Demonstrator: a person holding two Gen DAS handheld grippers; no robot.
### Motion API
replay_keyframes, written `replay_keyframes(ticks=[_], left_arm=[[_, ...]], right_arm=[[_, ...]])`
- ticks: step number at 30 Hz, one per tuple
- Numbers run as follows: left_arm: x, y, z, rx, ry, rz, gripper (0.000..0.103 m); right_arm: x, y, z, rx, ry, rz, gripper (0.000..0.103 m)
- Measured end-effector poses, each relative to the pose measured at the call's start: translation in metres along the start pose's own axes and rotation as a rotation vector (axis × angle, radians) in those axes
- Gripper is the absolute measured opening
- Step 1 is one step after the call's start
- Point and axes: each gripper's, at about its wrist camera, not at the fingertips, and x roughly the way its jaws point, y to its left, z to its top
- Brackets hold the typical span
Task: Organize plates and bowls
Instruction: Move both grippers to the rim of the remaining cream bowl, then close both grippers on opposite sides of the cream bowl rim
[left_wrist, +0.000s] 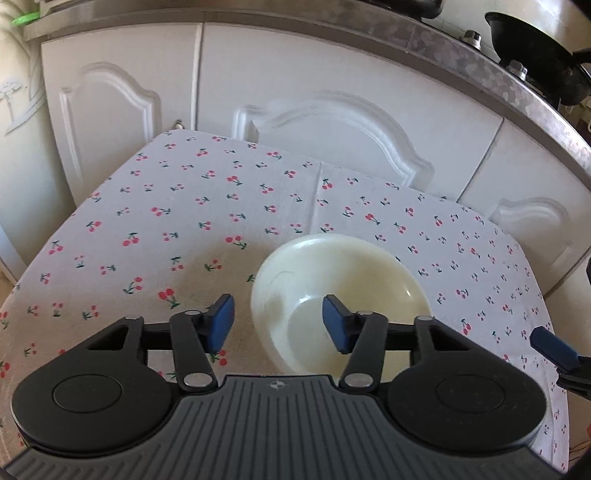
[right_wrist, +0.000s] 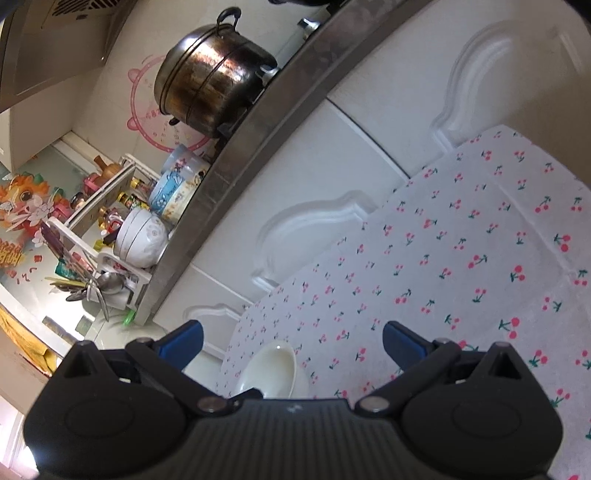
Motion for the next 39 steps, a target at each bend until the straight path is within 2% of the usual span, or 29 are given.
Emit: replay_keyframes(ticks=[7,22,29,30,36,39], left_arm=[[0.008,-0.012,-0.001,0.033,0.009,-0.024,0.046],[0.007,-0.06,-0.015,0.204,0.068,-0.231,0.042],[0.022,-0.063,-0.003,0.19,0.036,-0.169,0.046],[0.019,-0.054,0.001,0.185,0.031,-0.164,0.046],[0.034,-0.06,0.007,0.202,0.044,-0.159,0.044],[0.035,-0.065,0.009,0.223,0.045,-0.158,0.037]], right_arm=[[0.005,-0.002,-0.001,0.01,0.027,0.015,0.103],[0.011,0.0,-0.004,0.036,0.083,0.055,0.103],[0.01,-0.005,-0.003,0.07,0.086,0.036,0.103],[0.011,-0.005,-0.003,0.077,0.086,0.034,0.103],[0.013,-0.013,-0.003,0.121,0.105,0.023,0.103],[0.012,-0.012,-0.004,0.118,0.105,0.023,0.103]])
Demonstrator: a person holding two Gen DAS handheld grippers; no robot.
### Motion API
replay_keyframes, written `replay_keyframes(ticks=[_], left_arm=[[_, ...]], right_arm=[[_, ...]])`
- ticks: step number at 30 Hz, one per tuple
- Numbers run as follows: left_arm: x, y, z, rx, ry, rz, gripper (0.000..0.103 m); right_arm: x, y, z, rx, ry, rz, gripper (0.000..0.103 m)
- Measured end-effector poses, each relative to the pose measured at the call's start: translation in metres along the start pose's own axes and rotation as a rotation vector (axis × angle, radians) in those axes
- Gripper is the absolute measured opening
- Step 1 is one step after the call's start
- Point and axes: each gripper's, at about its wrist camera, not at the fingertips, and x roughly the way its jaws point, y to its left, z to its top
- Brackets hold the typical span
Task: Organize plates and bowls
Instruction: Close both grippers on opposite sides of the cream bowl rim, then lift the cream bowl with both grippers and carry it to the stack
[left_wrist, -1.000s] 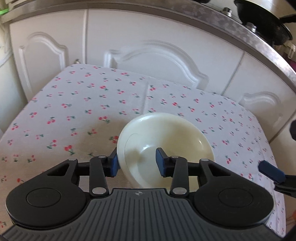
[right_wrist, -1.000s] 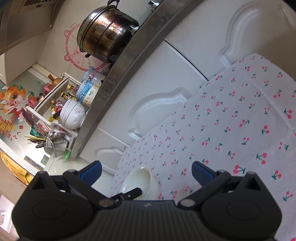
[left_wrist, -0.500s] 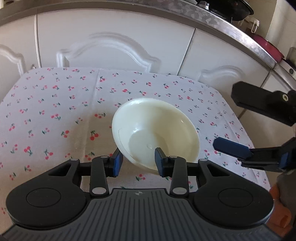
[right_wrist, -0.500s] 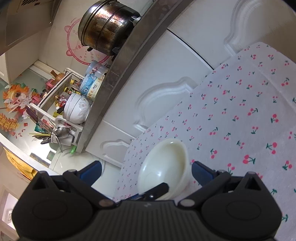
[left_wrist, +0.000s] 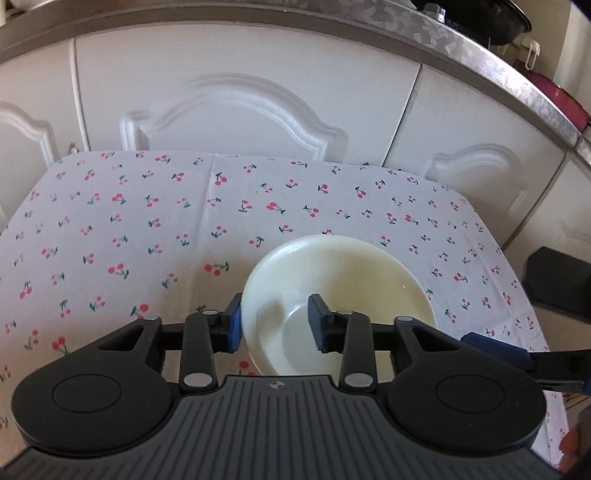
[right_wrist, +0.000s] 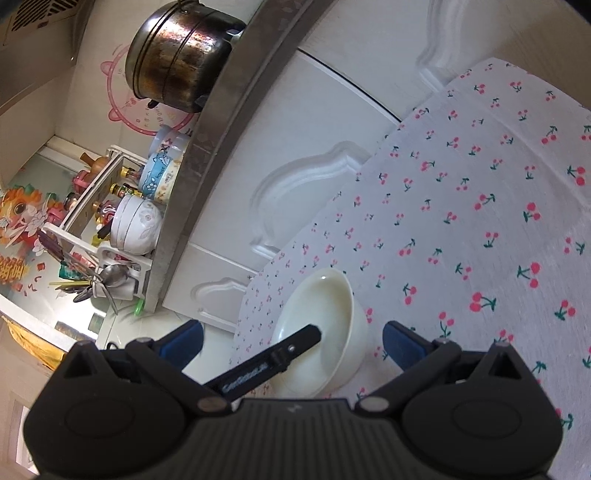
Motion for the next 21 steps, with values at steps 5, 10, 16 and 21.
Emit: replay_keyframes(ticks=[5,10,16,21], left_arm=[[0.003,-0.007,-0.002,0.057,0.033,-0.026,0.026],[0.002,-0.008,-0.006,0.07,0.039,-0.058,0.023],[-0.001,-0.012,-0.007,0.104,0.036,-0.071,0.019],[-0.008,-0.014,-0.01,0.104,0.029,-0.074,0.019]], right_arm=[[0.004,-0.001,-0.002,0.015,0.02,0.0,0.103],[0.007,-0.001,-0.003,0.018,0.037,0.0,0.103],[0.01,-0.003,-0.005,0.031,0.049,0.022,0.103],[0.01,0.0,-0.006,0.015,0.05,0.015,0.103]])
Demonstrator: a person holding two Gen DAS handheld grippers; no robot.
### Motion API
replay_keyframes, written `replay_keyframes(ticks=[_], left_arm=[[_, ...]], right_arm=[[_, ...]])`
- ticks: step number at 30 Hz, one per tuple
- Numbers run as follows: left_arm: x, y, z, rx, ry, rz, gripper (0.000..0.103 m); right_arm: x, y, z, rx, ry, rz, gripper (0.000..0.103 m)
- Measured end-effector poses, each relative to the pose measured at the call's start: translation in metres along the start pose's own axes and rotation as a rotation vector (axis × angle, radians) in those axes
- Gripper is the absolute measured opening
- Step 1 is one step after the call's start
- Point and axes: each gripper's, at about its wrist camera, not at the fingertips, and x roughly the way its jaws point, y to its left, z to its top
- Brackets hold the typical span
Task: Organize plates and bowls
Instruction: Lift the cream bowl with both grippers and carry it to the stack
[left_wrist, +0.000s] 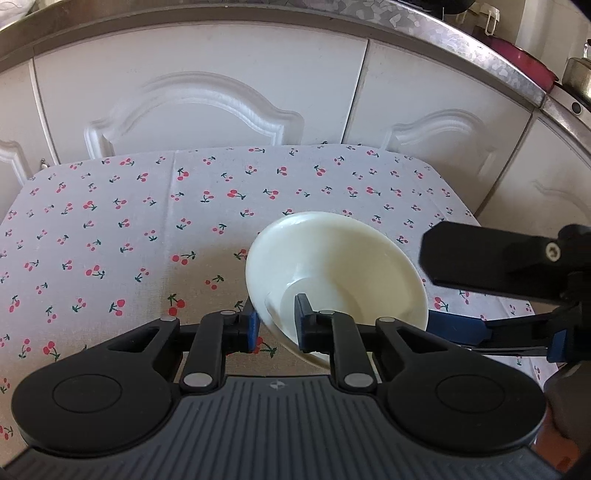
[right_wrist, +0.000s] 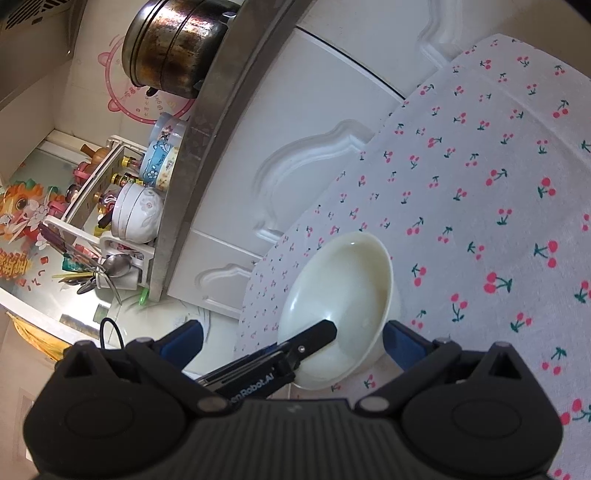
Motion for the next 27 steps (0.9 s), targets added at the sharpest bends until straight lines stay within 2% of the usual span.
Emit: replay_keyframes(ticks=[27], left_arm=[[-0.071,0.018,-0.023,-0.074,-0.097,0.038,0.019]], right_arm=[[0.001,0.032,-0.018,-0.09,0.032,0.105,0.103]])
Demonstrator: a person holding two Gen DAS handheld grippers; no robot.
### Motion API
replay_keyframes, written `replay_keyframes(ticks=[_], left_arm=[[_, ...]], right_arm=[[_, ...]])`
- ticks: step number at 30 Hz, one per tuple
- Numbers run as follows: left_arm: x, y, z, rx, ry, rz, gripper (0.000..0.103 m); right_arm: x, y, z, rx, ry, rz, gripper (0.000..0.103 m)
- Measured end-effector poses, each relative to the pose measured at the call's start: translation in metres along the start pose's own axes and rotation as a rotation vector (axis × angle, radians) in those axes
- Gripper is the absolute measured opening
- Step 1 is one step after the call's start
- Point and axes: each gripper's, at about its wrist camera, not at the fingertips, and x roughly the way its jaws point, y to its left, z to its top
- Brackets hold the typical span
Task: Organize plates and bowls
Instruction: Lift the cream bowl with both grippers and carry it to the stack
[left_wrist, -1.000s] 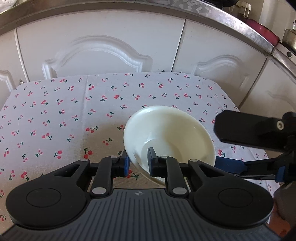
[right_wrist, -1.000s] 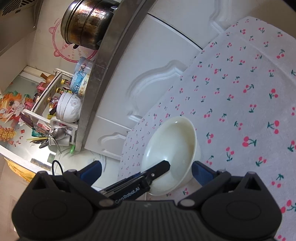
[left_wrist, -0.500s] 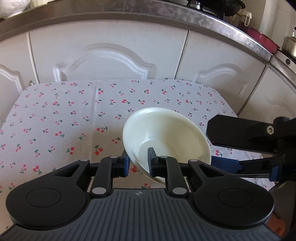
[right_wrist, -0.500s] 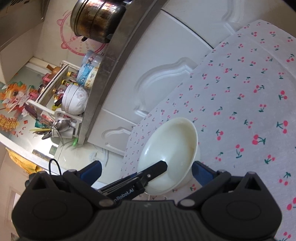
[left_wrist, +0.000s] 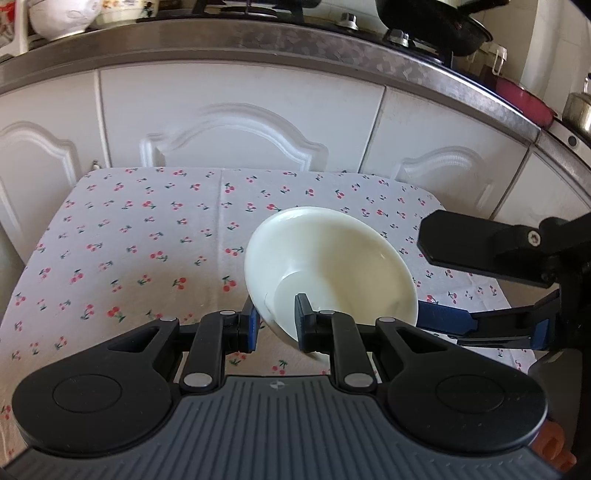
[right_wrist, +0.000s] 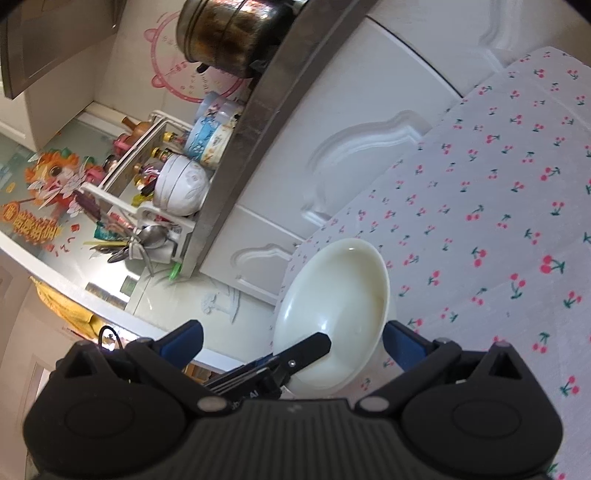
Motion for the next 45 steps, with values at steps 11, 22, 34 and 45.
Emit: replay_keyframes(ticks=[11,22,34,45], left_arm=[[-0.042,0.009,-0.008,-0.041,-0.048,0.027,0.019],[-0.073,0.023,-0.028,-0.086,-0.07,0.037,0.019],[-0.095,0.038,-0.043,-0.125,-0.091,0.057,0.02],[-0.119,0.054,-0.06,-0.171,-0.114,0.06,0.02]], right_arm=[[0.004,0.023,-0.02,-0.042,0.034,0.032,0.103],[0.006,0.045,-0.04,-0.078,0.065,0.056,0.103],[0.01,0.07,-0.066,-0.126,0.1,0.058,0.103],[0.016,0.091,-0.092,-0.167,0.149,0.054,0.103]])
